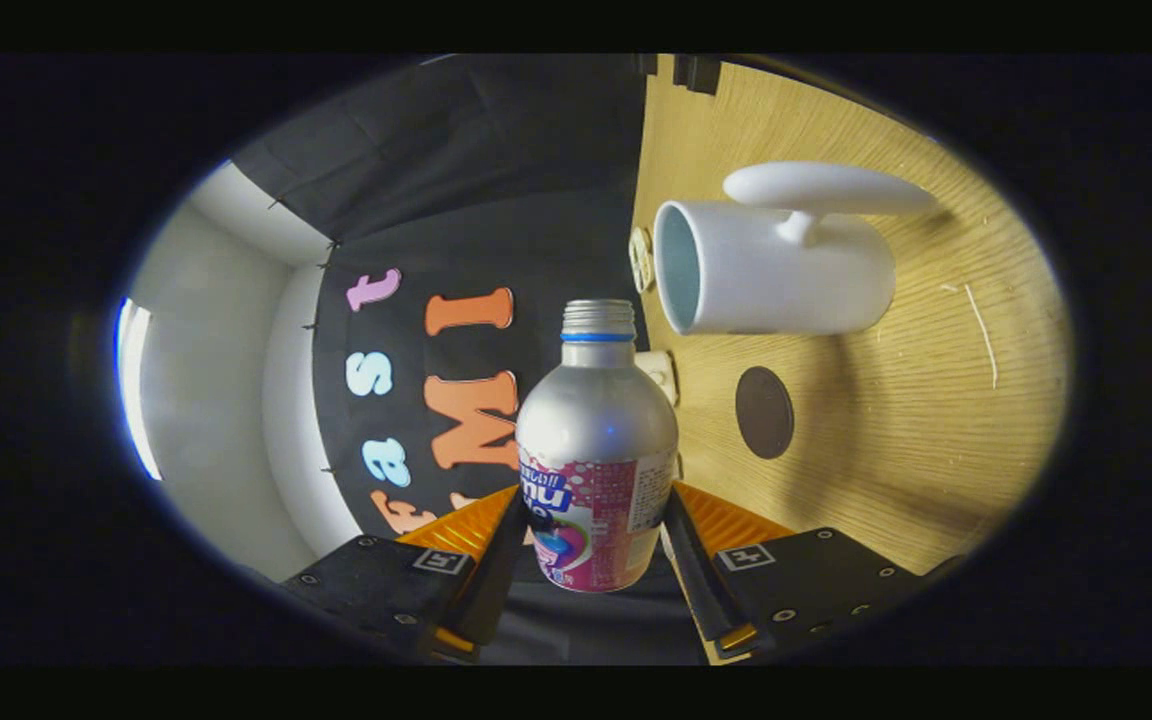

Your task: Take the bottle from table, then pour the juice into the cup, finally place the bottle on the coaster

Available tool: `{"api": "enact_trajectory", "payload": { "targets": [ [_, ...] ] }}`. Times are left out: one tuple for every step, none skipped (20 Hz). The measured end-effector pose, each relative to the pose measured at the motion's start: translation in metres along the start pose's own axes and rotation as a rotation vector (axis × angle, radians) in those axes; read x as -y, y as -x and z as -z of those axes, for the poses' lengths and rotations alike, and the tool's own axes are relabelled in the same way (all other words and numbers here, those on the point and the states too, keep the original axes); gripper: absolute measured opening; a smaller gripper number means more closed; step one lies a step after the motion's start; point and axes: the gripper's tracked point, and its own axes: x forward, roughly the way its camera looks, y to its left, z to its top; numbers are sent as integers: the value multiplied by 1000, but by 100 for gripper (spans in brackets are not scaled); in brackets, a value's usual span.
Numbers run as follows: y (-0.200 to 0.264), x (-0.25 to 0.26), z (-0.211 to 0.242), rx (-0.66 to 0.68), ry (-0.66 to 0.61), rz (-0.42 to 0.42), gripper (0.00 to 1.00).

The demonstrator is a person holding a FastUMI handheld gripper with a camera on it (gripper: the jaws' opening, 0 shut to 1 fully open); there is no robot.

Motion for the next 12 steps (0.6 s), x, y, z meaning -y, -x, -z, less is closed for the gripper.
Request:
{"api": "enact_trajectory", "payload": {
  "targets": [
    [-1,-2,0,3,-11,-3,75],
    [-3,-4,-1,5,-20,-2,75],
    [-4,-4,-1,6,-27,0,75],
    [-5,-4,-2,6,-35,2,75],
    [-7,-4,-2,8,-43,2,75],
    [-5,-5,-3,10,-52,2,75],
    [-5,-7,-3,11,-63,2,75],
    [-5,-7,-5,14,-74,2,75],
    [-5,-9,-5,15,-82,1,75],
    [-6,-9,-6,17,-90,3,75],
    [-6,-10,-7,19,-99,3,75],
    [-7,-11,-8,20,-109,2,75]
  ]
}}
